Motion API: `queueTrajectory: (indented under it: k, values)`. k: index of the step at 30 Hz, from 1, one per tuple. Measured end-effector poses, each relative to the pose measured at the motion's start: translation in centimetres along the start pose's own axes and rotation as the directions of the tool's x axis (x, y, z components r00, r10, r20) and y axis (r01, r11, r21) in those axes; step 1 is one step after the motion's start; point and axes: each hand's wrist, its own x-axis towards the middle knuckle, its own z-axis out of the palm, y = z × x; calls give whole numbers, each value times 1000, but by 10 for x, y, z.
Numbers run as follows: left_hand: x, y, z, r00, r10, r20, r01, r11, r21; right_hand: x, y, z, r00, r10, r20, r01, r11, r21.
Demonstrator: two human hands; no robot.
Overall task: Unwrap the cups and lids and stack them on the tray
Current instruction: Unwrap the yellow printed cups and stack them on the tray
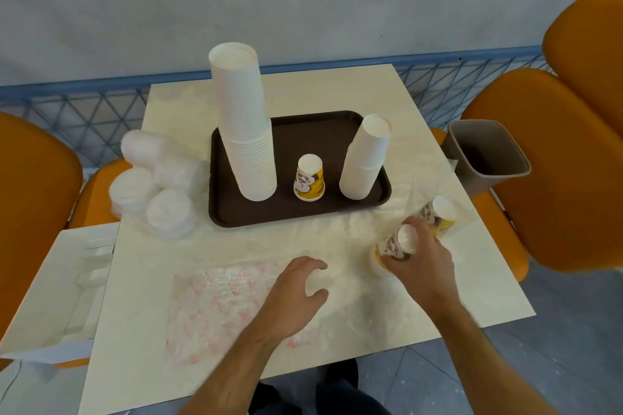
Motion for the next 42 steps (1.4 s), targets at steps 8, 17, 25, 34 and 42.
queueTrajectory:
  k: [8,17,25,34,42]
  values:
    - [21,58,15,955,-208,211,295,601,-743,5,-26,-26,999,33,30,-45,796,603]
    - [27,100,15,997,-74,-22,-11,145,-989,-2,-34,-15,914,-65,400,-340,414,844]
    - [19,105,-6,930,32,-367,-205,873,-442,21,-58,-60,977,-204,59,118,751,650]
    - [10,98,-17,846,301,-440,-286,953,102,3,-110,-73,745,-467,476,410,884,225]
    - [1,100,-27,737,454,-501,-240,869,434,1,-133,-59,635,-352,688,85,917,391]
